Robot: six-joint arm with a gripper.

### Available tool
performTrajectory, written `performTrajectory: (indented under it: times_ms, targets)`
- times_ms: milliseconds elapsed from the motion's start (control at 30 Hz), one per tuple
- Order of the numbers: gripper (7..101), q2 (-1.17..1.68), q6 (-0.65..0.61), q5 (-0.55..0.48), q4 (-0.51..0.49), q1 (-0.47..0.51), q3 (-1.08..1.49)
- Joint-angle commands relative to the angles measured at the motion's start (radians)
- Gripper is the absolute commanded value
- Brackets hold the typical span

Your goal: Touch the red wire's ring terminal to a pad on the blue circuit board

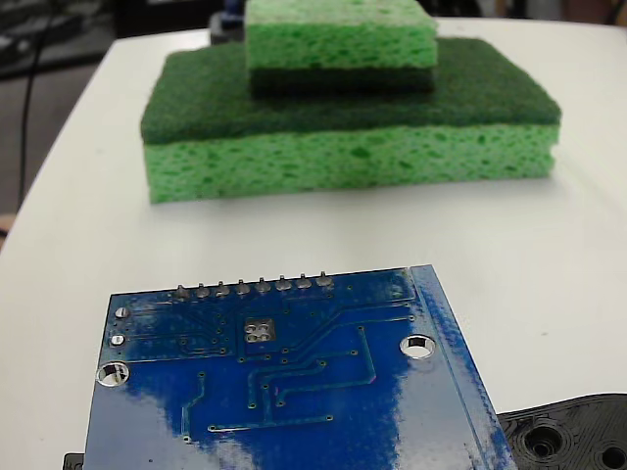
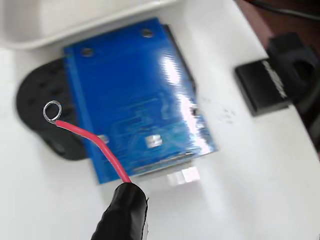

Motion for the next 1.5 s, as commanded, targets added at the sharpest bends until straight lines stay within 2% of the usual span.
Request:
performTrajectory:
  times_ms: [33,233,433,600,800,1500]
  targets:
    - [100.3,0.195,-0.015,-0.156,-0.003,0.041,0.106]
    - [100.3,0.535,-0.077,-0.278,0.02,0.063,0.373]
    - [100.3,0.775,-0.167,-0.304,0.13,0.06,0.512]
    - [100.3,0.776,-0.201,-0.327,0.167,0.043,0.52]
    - [100.3,0.779,-0.232,-0.258,0.218,-0.023,0.508]
    - [100.3,0.779,-0.253,-0.233,0.207,-0.043,0.572]
